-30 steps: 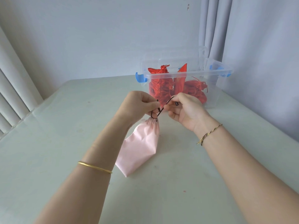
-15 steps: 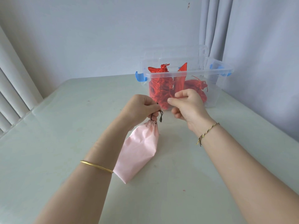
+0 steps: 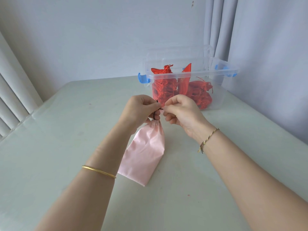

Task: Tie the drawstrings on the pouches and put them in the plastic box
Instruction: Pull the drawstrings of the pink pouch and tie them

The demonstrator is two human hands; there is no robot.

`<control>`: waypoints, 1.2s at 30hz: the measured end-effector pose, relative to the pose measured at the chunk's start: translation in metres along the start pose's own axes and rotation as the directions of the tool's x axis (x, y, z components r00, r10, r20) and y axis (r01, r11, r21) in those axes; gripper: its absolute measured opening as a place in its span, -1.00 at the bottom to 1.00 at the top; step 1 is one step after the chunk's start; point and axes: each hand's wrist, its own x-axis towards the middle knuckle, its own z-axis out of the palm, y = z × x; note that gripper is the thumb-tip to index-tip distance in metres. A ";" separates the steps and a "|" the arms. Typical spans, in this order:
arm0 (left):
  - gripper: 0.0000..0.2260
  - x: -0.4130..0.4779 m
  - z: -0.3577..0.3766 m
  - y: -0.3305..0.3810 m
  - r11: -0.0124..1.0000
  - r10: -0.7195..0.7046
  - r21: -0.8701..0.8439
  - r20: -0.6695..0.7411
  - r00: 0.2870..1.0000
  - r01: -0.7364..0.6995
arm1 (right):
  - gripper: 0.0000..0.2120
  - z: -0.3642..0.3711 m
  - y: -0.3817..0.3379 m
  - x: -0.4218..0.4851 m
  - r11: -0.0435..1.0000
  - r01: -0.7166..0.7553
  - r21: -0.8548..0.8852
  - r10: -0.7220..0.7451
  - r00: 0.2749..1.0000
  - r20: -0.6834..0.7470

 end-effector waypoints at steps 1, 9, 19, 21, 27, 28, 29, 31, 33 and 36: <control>-0.89 0.000 0.000 0.000 1.000 0.003 -0.009 0.001 1.000 -0.003 | -0.87 0.000 0.001 0.000 0.999 0.030 -0.045 -0.030 1.000 -0.001; -0.90 0.003 0.003 -0.004 1.000 0.011 -0.017 -0.026 1.000 -0.012 | -0.81 0.005 0.010 0.001 0.977 0.178 -0.115 -0.180 0.984 -0.001; -0.86 0.003 0.004 -0.005 1.000 -0.007 -0.014 -0.085 0.996 0.006 | -0.90 0.012 0.012 0.000 0.804 0.349 -0.481 -0.393 0.919 0.010; -0.88 0.004 0.005 -0.005 1.000 -0.012 -0.017 -0.094 0.996 0.010 | -0.94 0.013 0.011 -0.002 0.752 0.386 -0.534 -0.438 0.898 0.032; -0.89 0.005 0.004 -0.005 1.000 -0.014 -0.010 -0.090 0.996 0.013 | -0.89 0.011 0.012 -0.001 0.552 0.475 -0.685 -0.543 0.828 0.137; -0.92 0.004 0.004 -0.004 1.000 -0.019 -0.016 -0.083 0.996 0.017 | -0.88 0.011 0.013 -0.001 0.524 0.477 -0.706 -0.548 0.823 0.150; -0.94 0.003 0.003 -0.003 0.999 -0.028 -0.031 -0.072 0.997 0.026 | -0.88 0.010 0.014 0.000 0.512 0.474 -0.717 -0.545 0.824 0.155; -0.86 0.004 0.001 0.000 0.994 -0.075 -0.077 -0.018 0.997 0.073 | -0.90 0.008 0.016 0.003 0.550 0.449 -0.704 -0.521 0.843 0.130; -0.76 0.004 -0.001 0.003 0.989 -0.104 -0.098 0.068 0.992 0.110 | -0.93 0.006 0.017 0.005 0.645 0.417 -0.640 -0.494 0.867 0.068; -0.72 0.003 -0.001 0.004 0.999 -0.050 0.006 0.070 0.996 0.049 | -0.93 0.004 0.015 0.004 0.778 0.351 -0.521 -0.412 0.911 0.000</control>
